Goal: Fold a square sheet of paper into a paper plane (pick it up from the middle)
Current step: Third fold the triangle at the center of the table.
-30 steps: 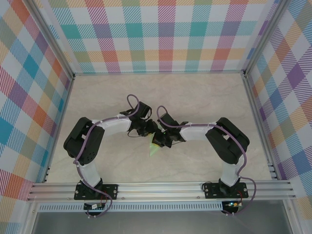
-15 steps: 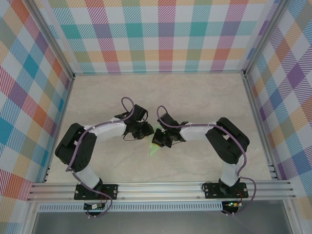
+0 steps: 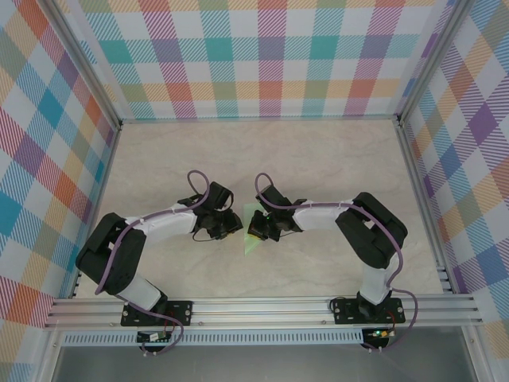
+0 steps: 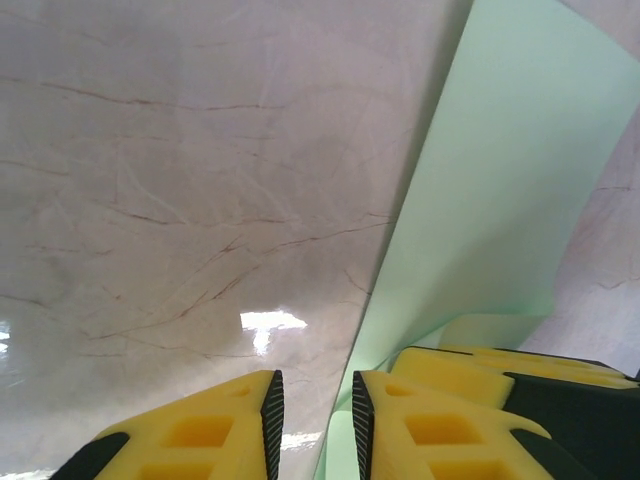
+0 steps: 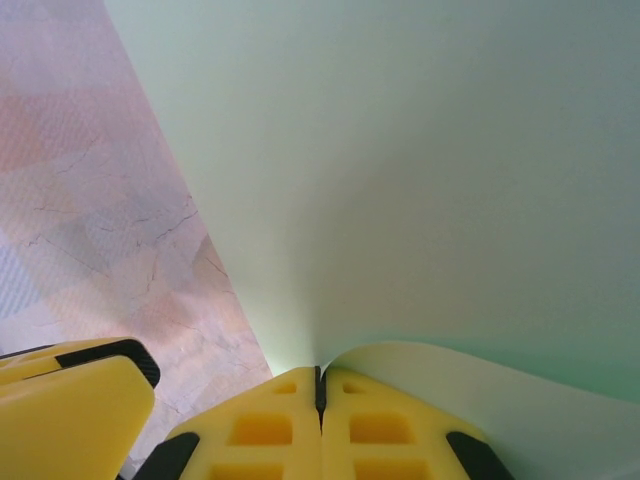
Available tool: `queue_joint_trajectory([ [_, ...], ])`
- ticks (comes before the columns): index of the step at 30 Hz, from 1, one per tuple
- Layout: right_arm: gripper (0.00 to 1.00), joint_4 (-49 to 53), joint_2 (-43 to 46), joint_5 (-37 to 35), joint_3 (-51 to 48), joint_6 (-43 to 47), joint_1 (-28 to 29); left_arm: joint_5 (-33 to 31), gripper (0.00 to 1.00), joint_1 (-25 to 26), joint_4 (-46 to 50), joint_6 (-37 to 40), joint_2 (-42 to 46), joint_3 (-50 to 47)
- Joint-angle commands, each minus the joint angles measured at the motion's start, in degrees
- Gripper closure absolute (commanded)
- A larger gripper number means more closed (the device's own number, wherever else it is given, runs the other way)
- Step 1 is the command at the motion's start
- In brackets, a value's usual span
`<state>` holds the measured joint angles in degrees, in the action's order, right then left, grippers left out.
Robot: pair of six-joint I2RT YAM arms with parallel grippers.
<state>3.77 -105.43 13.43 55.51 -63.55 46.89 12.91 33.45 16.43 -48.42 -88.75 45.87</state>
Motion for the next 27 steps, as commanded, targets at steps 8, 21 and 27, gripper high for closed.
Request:
queue_joint_trajectory([
  [8,0.96,1.51,3.24,-1.98,-0.57,1.32,0.21,0.83,0.73,-0.49,-2.32,-0.28,-0.17,0.23],
  [21,0.96,1.57,0.49,-1.35,0.04,0.88,0.26,1.21,0.73,-0.49,-2.15,-0.11,0.34,0.28],
  [27,0.95,1.31,-0.48,-0.78,0.39,0.97,0.22,1.33,0.73,-0.49,-2.02,-0.09,0.33,0.28],
])
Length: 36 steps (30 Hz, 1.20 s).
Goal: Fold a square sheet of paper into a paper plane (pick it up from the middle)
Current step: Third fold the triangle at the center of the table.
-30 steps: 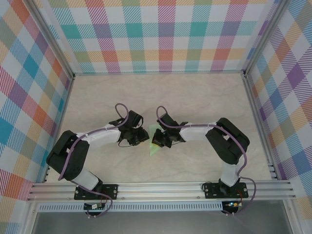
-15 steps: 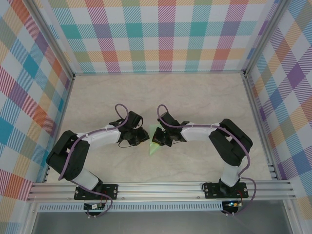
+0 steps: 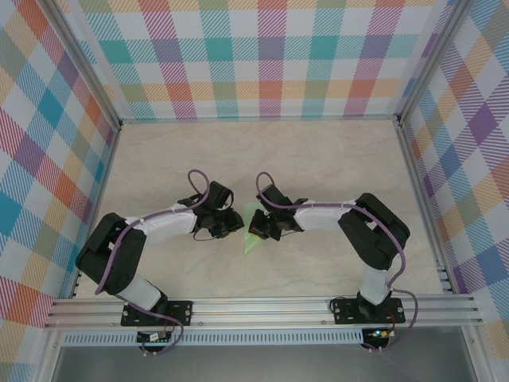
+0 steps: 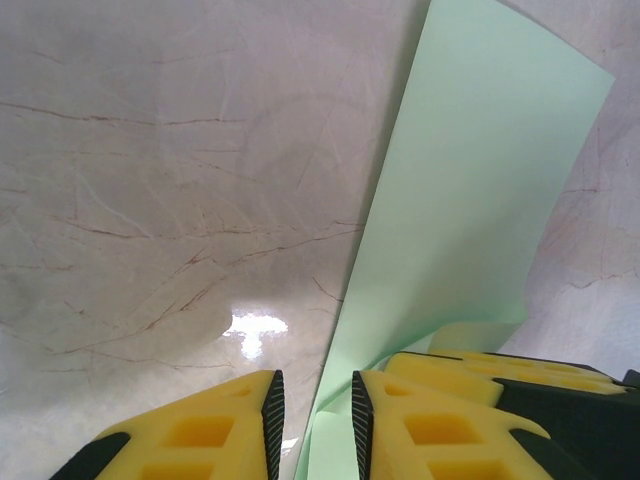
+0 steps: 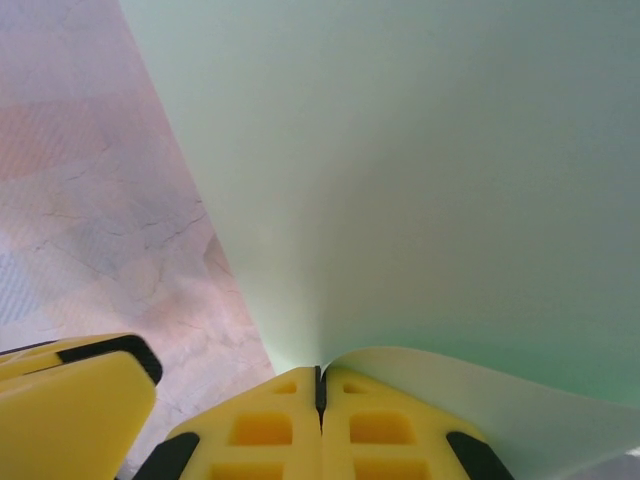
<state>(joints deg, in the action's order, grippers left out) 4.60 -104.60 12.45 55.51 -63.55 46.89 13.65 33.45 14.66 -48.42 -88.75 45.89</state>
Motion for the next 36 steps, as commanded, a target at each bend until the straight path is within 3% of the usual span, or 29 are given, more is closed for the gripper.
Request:
queue_joint_trajectory([
  [1,0.95,0.43,-1.47,0.30,0.44,0.97,0.24,0.59,0.73,-0.49,-0.29,0.00,0.33,0.25],
  [36,0.93,-0.01,-3.82,1.70,1.44,2.95,0.22,3.93,0.73,-0.15,-2.24,-0.90,2.19,-2.62],
])
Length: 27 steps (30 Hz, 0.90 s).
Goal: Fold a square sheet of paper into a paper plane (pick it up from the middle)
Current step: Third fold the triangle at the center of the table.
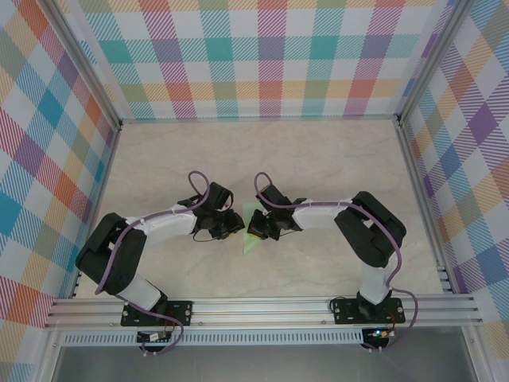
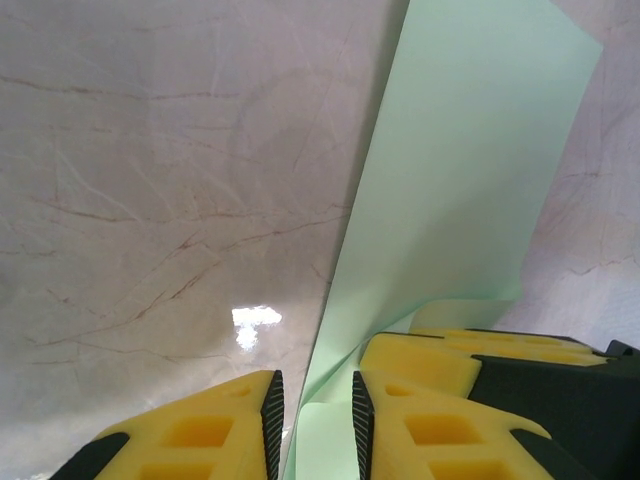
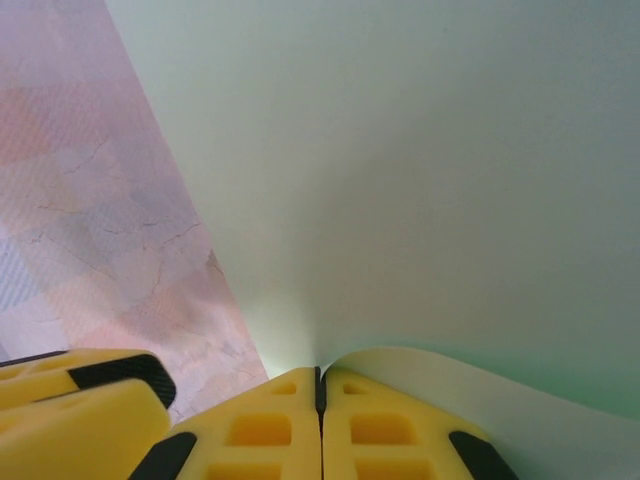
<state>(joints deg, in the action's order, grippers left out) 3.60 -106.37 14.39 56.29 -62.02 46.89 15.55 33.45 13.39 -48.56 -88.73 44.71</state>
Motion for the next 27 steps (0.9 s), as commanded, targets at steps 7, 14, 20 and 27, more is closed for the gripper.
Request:
queue_joint_trajectory([
  [7,0.78,3.07,-2.36,-0.93,1.10,1.59,0.22,2.57,0.75,0.56,-1.13,-1.93,5.54,-4.20],
  [14,0.64,4.30,-2.37,-1.74,1.36,1.55,0.15,1.30,0.76,0.80,-0.36,-3.31,8.80,-6.51],
  [20,0.60,4.32,-2.53,-1.73,1.28,1.55,0.22,-0.40,0.76,0.91,0.54,-4.73,11.63,-8.13],
  [27,0.61,1.97,-1.93,-1.47,-0.22,1.77,0.22,1.53,0.76,1.93,-1.31,-4.91,12.11,-8.31],
])
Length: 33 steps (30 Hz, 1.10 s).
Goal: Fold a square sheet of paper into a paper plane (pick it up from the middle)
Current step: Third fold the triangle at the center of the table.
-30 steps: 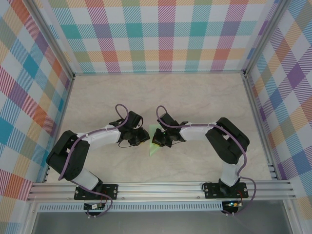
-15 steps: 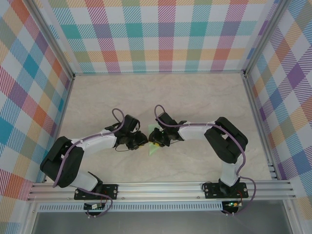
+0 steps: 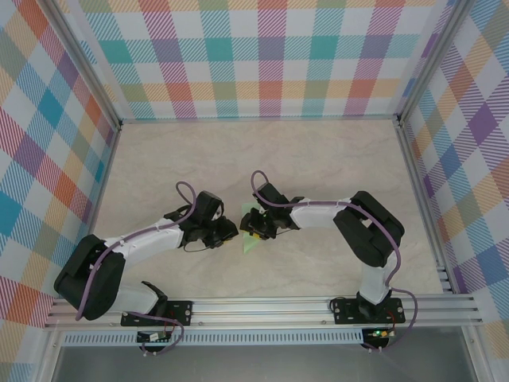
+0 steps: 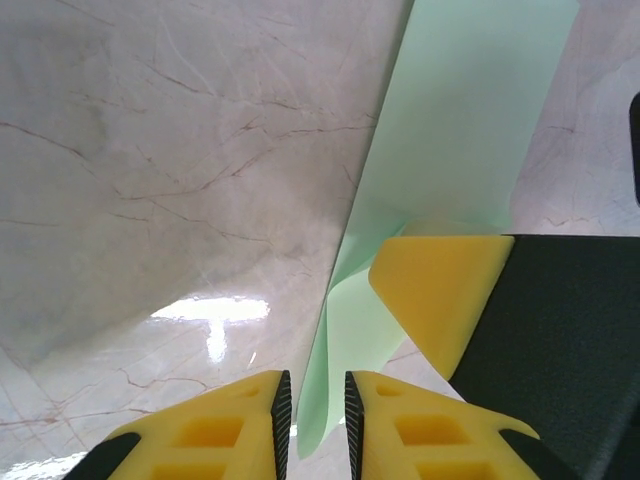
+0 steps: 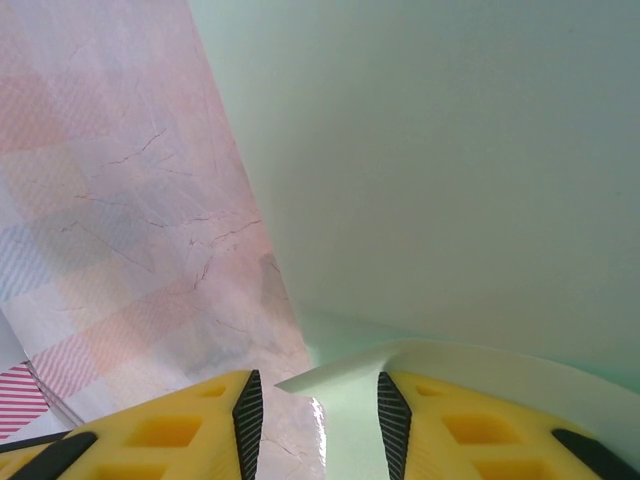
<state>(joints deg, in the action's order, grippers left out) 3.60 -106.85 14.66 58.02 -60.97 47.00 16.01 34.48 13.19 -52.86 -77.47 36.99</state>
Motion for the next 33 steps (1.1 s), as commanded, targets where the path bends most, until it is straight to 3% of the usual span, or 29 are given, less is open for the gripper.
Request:
queue_joint_trajectory([
  [1,0.61,1.03,-1.15,-1.69,-2.56,0.68,0.11,1.42,0.76,1.03,-1.64,-0.82,0.75,-0.69],
  [21,0.83,-0.61,0.06,-1.65,-5.02,1.51,-0.60,3.93,0.82,4.08,-8.50,-3.39,-4.16,-1.49],
  [33,0.87,0.52,-0.29,-1.65,-4.58,1.24,-0.68,5.16,0.89,5.58,-10.58,-3.42,-8.21,-1.35],
])
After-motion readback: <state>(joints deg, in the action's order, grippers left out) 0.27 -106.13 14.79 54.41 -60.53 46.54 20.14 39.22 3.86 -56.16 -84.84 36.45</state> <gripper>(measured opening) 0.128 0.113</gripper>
